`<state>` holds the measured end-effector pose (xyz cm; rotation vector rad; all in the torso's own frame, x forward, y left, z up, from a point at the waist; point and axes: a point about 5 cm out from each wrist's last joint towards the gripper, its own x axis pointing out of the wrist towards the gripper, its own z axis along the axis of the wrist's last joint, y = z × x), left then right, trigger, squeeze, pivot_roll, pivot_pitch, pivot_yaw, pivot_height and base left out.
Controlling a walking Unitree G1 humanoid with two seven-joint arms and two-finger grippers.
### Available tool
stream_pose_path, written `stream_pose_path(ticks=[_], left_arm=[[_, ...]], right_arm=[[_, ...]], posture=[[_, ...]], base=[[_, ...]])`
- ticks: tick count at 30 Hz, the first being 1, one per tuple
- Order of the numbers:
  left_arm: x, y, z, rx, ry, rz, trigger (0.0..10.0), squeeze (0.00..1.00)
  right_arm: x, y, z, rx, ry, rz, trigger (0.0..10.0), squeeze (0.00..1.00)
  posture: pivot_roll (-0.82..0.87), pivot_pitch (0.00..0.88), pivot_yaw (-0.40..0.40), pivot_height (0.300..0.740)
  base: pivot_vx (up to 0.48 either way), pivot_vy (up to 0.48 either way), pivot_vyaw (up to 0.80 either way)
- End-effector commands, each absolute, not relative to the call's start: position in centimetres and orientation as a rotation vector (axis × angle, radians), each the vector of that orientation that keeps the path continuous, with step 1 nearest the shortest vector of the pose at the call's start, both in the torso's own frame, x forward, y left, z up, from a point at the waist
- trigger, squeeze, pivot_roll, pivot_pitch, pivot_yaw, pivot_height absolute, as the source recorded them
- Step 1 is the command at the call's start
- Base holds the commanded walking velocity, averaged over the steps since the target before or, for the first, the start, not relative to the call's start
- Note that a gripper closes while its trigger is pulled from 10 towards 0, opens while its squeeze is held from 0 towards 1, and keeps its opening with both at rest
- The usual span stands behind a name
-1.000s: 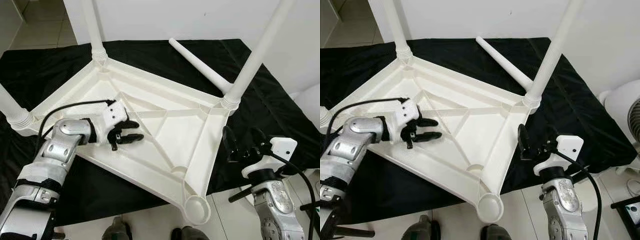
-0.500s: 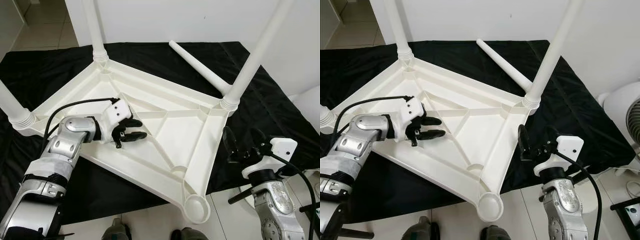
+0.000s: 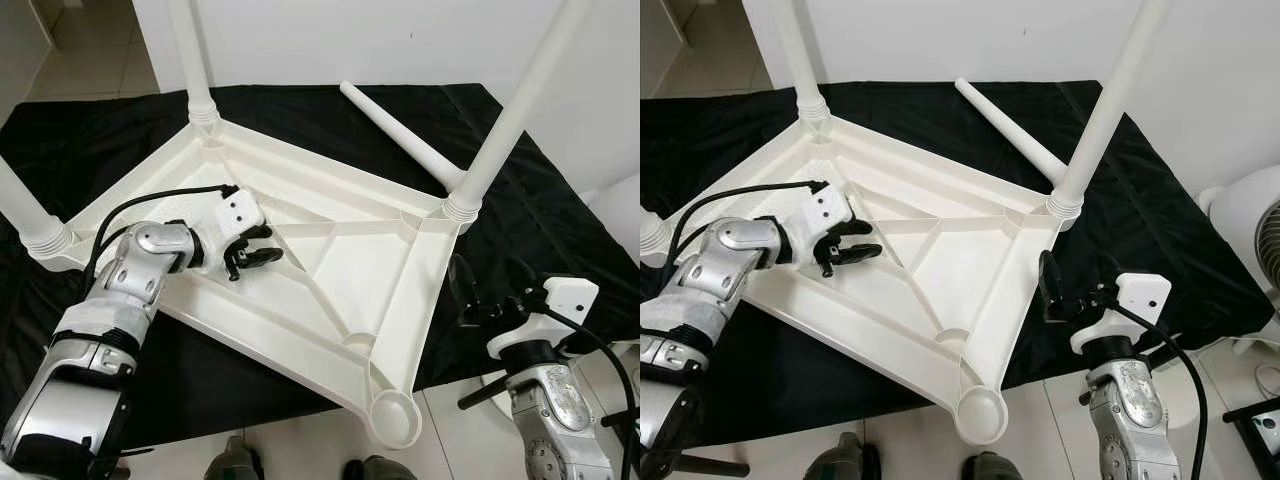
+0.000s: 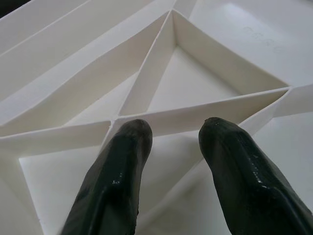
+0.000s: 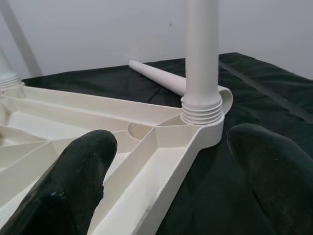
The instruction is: Building children table
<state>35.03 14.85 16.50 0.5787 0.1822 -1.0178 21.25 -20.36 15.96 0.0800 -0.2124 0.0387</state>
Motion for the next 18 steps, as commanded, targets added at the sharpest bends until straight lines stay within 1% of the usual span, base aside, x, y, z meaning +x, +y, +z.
stream_pose_path(ticks=[1,3,4,5,6,8,11,12,13,14,15,16,18], left_arm=[[34.9,14.7,16.0,0.536,0.207,-1.034,10.0,0.1],[34.9,14.7,16.1,0.525,0.205,-1.037,10.0,0.1],[34.9,14.8,16.2,0.524,0.207,-1.039,10.0,0.73],[34.8,14.8,16.2,0.506,0.211,-1.068,10.0,1.0],[34.8,14.8,16.2,0.506,0.211,-1.068,10.0,1.0],[34.8,14.9,16.8,0.423,0.197,-1.099,10.0,1.0],[35.1,15.1,17.5,0.393,0.167,-1.084,10.0,1.0],[35.2,15.1,17.5,0.433,0.161,-1.085,10.0,0.94],[35.2,15.1,17.5,0.433,0.161,-1.085,10.0,0.94],[35.1,15.2,17.3,0.467,0.163,-1.092,10.0,0.45],[35.1,15.2,17.3,0.467,0.163,-1.092,10.0,0.45],[34.8,15.2,17.0,0.494,0.175,-1.116,10.0,0.0],[34.6,15.3,16.8,0.504,0.183,-1.126,10.0,0.0]], right_arm=[[21.0,-20.8,16.0,0.062,-0.209,0.023,10.0,0.0],[20.9,-20.8,16.0,0.062,-0.209,0.021,10.0,0.0],[20.9,-20.8,16.0,0.061,-0.209,0.02,10.0,0.0],[20.9,-20.8,16.0,0.062,-0.208,0.021,10.0,0.0],[20.9,-20.8,16.0,0.062,-0.208,0.021,10.0,0.0],[20.9,-20.7,15.9,0.063,-0.205,0.024,10.0,0.0],[20.9,-20.6,15.9,0.064,-0.204,0.028,10.0,0.0],[21.0,-20.6,15.9,0.063,-0.204,0.029,10.0,0.0],[21.0,-20.6,15.9,0.063,-0.204,0.029,10.0,0.0],[21.0,-20.6,15.9,0.063,-0.204,0.03,10.0,0.0],[21.0,-20.6,15.9,0.063,-0.204,0.03,10.0,0.0],[21.1,-20.6,15.9,0.062,-0.204,0.032,10.0,0.0],[21.1,-20.6,15.9,0.061,-0.205,0.032,10.0,0.0]], posture=[[-0.05,0.08,-0.003,0.74],[-0.05,0.08,-0.003,0.74],[-0.05,0.083,-0.005,0.74],[-0.05,0.083,-0.005,0.74],[-0.05,0.083,-0.005,0.74],[-0.05,0.084,-0.005,0.74],[-0.05,0.082,-0.005,0.74],[-0.05,0.082,-0.005,0.74],[-0.05,0.082,-0.005,0.74],[-0.04,0.08,-0.008,0.74],[-0.04,0.08,-0.008,0.74],[-0.04,0.08,-0.008,0.74],[-0.05,0.079,-0.007,0.74]], base=[[0.0,0.0,0.0],[0.0,0.0,0.0],[0.0,0.0,0.0],[0.0,0.0,0.0],[0.0,0.0,0.0],[0.0,0.0,0.0],[0.0,0.0,0.0],[0.0,0.0,0.0],[0.0,0.0,0.0],[0.0,0.0,0.0],[0.0,0.0,0.0],[0.0,0.0,0.0],[0.0,0.0,0.0]])
